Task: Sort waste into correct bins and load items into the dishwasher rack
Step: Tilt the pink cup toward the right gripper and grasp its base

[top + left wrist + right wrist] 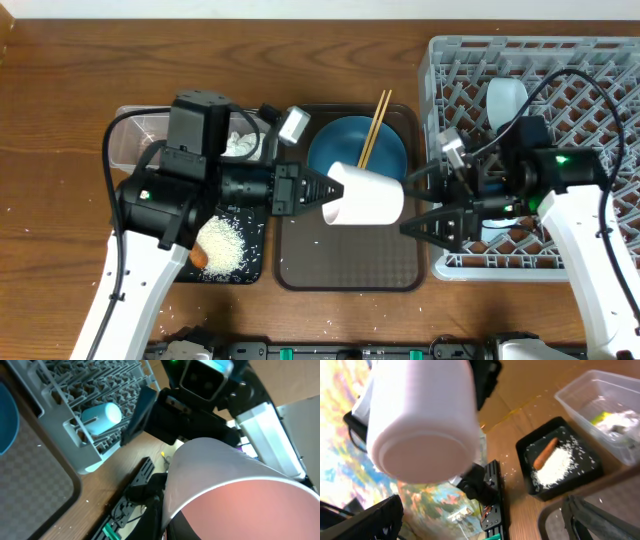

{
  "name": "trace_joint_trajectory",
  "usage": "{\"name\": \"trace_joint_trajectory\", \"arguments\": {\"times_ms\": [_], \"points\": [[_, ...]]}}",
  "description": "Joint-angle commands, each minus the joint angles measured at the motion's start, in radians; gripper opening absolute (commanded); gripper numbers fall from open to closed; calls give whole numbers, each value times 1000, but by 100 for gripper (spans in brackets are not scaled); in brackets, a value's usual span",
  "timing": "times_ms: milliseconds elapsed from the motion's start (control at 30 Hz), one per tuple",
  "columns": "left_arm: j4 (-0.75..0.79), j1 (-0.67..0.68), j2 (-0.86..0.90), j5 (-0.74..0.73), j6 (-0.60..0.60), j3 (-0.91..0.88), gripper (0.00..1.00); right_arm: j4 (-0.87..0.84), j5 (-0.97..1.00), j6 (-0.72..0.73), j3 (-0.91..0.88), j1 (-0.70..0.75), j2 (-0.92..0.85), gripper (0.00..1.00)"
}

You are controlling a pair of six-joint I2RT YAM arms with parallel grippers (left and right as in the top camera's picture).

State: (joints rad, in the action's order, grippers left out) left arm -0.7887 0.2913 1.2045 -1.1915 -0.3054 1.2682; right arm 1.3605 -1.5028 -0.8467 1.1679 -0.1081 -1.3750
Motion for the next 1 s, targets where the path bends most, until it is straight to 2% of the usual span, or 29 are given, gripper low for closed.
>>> {"name": "trace_joint_trajectory", "arguments": {"times_ms": [0, 200, 600, 967], "points": [[-2, 11, 4, 50, 24, -8, 6, -17, -56, -34, 8, -46, 2, 99], [-4, 13, 4, 53, 24, -8, 6, -69, -57, -33, 9, -97, 16, 99], [-22, 16, 4, 53, 25, -8, 6, -174, -57, -29, 10, -103, 87, 99], [14, 105, 4, 60, 24, -8, 6, -201, -56, -29, 10, -103, 94, 98]]}}
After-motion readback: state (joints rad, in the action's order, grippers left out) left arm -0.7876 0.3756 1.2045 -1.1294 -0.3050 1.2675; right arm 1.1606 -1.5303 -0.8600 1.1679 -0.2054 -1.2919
